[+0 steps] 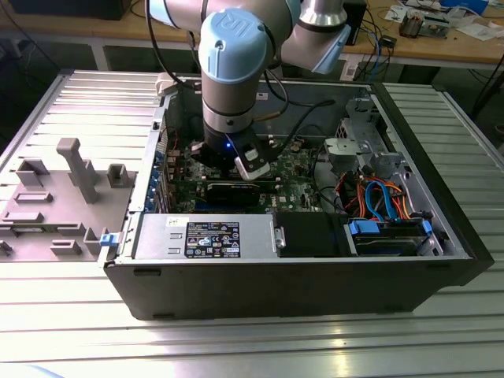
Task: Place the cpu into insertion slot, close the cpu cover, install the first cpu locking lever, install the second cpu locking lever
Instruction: 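Install the second cpu locking lever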
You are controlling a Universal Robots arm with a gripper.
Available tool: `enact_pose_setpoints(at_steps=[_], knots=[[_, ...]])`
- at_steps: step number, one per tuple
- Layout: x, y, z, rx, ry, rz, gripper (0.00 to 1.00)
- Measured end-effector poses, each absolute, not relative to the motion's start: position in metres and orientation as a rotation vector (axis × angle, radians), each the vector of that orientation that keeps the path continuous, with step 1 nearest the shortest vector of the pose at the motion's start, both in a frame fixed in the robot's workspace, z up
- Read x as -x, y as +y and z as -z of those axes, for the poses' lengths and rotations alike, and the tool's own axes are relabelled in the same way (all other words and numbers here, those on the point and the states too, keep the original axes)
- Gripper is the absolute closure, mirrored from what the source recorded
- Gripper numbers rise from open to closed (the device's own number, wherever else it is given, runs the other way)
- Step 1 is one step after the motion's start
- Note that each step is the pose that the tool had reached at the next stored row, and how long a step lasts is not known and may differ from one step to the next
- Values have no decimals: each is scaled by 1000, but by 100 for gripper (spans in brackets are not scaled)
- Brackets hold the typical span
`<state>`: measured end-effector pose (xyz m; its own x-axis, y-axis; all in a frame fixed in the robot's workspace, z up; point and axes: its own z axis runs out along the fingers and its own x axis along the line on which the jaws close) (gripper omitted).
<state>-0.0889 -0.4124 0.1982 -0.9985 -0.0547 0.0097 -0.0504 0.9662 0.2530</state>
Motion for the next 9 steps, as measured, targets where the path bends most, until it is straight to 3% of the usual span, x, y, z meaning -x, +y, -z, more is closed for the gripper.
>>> enact_pose_setpoints(at_steps=[9], knots=[[91, -415, -200, -83, -3102, 398, 89]])
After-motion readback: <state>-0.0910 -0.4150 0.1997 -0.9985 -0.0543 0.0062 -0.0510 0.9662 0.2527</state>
